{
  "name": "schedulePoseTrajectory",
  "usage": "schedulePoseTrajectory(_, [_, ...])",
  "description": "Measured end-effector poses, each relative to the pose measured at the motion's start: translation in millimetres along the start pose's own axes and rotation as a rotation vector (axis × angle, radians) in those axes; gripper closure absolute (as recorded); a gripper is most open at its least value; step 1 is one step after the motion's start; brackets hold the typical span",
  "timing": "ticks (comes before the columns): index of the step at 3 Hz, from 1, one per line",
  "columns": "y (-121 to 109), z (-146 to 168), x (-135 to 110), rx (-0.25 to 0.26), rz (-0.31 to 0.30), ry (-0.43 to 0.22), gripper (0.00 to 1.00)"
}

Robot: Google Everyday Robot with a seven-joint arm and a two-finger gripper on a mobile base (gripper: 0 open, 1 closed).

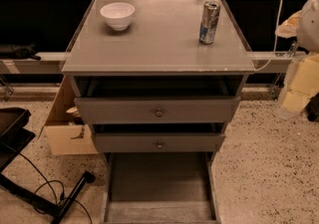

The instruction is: Place redbull can into bottom drawer

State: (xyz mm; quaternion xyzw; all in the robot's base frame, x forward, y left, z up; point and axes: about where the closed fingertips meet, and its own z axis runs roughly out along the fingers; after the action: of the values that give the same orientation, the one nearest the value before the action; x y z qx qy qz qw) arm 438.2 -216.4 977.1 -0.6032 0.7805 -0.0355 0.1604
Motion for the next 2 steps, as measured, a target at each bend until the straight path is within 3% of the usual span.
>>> schedulePoseTrajectory(1, [-3, -1, 0, 0.013, 0.003, -0.013, 0.00])
schedulePoseTrajectory(2, [-32, 0, 16, 0.055, 0.039, -0.112, 0.00])
